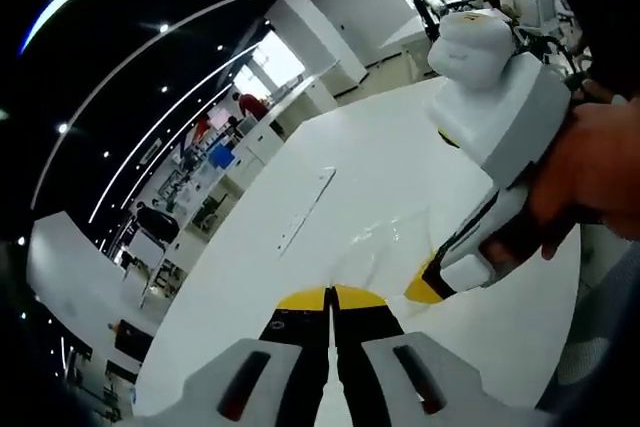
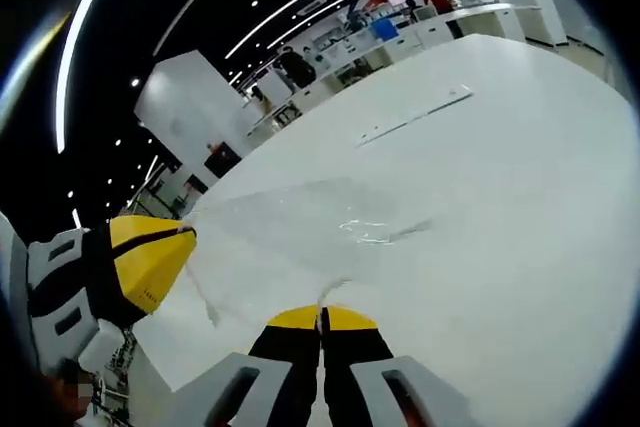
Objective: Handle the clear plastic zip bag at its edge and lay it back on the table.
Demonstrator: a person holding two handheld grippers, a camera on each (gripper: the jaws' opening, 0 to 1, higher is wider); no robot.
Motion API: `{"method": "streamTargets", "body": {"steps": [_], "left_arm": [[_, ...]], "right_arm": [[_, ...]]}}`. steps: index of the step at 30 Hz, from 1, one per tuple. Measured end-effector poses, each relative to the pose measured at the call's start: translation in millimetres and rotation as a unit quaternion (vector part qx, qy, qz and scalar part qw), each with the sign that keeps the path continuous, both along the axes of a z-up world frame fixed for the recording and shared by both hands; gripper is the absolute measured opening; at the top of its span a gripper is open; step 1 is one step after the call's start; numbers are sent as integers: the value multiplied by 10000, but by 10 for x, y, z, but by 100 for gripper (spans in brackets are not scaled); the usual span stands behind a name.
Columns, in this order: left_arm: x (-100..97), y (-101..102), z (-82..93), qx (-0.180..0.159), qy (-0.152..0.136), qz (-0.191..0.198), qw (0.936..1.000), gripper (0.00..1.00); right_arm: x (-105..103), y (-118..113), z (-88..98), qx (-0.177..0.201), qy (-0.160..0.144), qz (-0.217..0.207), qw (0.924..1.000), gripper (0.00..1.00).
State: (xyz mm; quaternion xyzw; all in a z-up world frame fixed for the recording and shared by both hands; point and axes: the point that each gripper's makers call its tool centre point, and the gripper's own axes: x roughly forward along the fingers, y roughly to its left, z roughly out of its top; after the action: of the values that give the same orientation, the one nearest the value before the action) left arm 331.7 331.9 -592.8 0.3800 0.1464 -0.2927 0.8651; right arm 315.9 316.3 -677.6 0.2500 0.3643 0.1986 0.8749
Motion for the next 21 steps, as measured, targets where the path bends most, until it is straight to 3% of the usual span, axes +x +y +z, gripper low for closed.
{"method": "streamTargets", "body": {"steps": [12,19,21], "left_arm": [[-342,-168,-437,199,468,-250,9984,0],[-385,-149,-578,165,702,-206,9972,0],[-367,-120,-599,144,743,-155,9970,0]], "right_arm": [[-230,-66,-400,-151,526,56,9985,0],[-328,-85,-567,-219,733,56,9971,0],[-361,-66,-537,-223,768,86,9968,0]]}}
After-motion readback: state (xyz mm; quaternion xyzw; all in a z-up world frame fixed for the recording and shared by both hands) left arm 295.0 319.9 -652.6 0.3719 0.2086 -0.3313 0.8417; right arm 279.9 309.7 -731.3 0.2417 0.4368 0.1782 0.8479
